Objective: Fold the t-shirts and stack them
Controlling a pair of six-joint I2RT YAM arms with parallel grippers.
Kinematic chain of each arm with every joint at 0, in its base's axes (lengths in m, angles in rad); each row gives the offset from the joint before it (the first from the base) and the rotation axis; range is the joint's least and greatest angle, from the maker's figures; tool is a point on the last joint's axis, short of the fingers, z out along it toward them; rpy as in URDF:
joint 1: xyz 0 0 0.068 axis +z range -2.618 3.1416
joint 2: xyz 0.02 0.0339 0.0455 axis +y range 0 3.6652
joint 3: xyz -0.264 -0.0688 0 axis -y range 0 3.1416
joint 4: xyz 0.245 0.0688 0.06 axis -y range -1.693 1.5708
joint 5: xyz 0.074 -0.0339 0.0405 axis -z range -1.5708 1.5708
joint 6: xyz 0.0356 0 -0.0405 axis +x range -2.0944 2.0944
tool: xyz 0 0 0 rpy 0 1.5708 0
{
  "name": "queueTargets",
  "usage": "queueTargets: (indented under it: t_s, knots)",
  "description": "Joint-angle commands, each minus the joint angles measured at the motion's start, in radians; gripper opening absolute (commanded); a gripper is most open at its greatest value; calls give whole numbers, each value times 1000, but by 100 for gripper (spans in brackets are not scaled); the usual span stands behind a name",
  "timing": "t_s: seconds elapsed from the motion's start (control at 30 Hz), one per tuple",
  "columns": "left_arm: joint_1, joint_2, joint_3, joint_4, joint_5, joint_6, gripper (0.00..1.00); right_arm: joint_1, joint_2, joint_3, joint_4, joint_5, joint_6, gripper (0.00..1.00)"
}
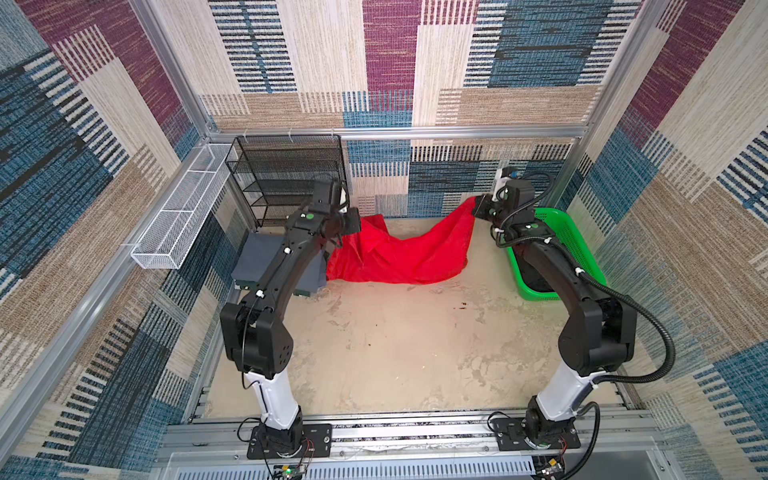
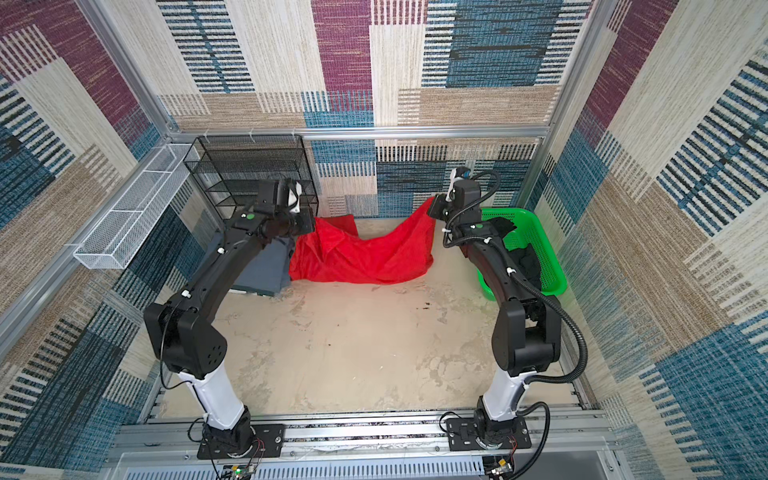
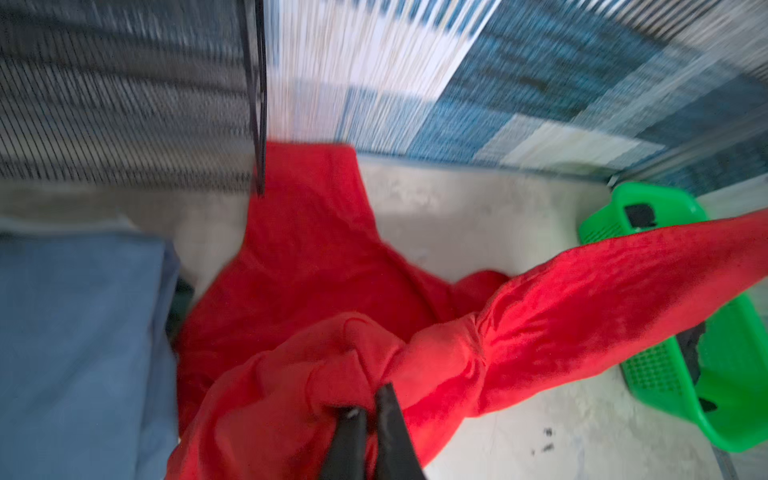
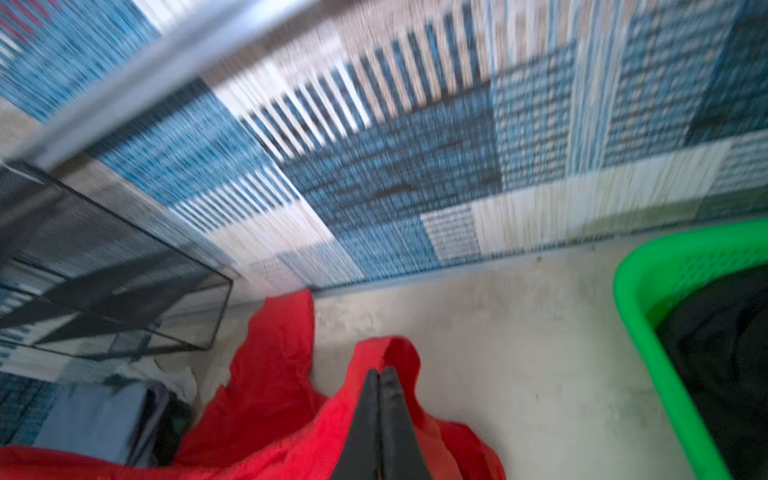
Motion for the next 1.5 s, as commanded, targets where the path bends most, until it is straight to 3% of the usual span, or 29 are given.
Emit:
queueTargets:
  t_s: [0.0, 0.17, 0.27, 0.37, 0.5, 0.8, 0.87, 0.93, 0.97, 1.0, 1.03, 1.07, 1.17, 1.27, 1.33, 1.47]
  knots:
    - [-3, -79, 35, -128, -10, 68, 0, 0, -137, -85, 93, 33, -13, 0]
    - [-31, -484, -496, 134, -105, 18, 0, 1, -475, -534, 215, 79, 65, 0]
    - [-49, -653, -772, 187, -98, -45, 0, 4, -678, -819, 232, 105, 141, 0]
    - [-79, -744, -955, 146, -91, -76, 0, 21, -868, -1036, 207, 109, 206, 0]
    - [-114, -849, -1138, 108, -80, -149, 0, 32, -1089, -1191, 76, 151, 275, 0]
    - [-166, -1050, -1316, -4, -99, -248, 0, 32, -1354, -1329, -186, 146, 388, 0]
    - [-171, -1072, -1334, -5, -82, -268, 16, 32, -1376, -1333, -208, 148, 397, 4]
    - [-180, -1098, -1350, -3, -65, -278, 22, 32, -1401, -1324, -237, 174, 395, 8]
    - [-184, -1112, -1356, -4, -64, -284, 22, 32, -1416, -1320, -246, 185, 390, 14]
    - [-186, -1128, -1362, -11, -64, -289, 25, 32, -1433, -1316, -256, 187, 383, 27]
    - [-188, -1145, -1365, -24, -65, -294, 32, 32, -1450, -1311, -273, 190, 382, 32]
    - [-188, -1164, -1363, -46, -74, -300, 36, 32, -1467, -1305, -296, 197, 384, 29]
    - [-191, -1253, -1372, -106, -100, -322, 36, 34, -1526, -1324, -305, 199, 413, 28]
    - [-196, -1358, -1396, -128, -146, -363, 52, 34, -1536, -1336, -304, 210, 414, 34]
    - [-196, -1400, -1409, -122, -167, -386, 60, 33, -1497, -1330, -284, 222, 397, 36]
    - [-196, -1356, -1414, -63, -158, -374, 71, 34, -1252, -1250, -184, 188, 313, 49]
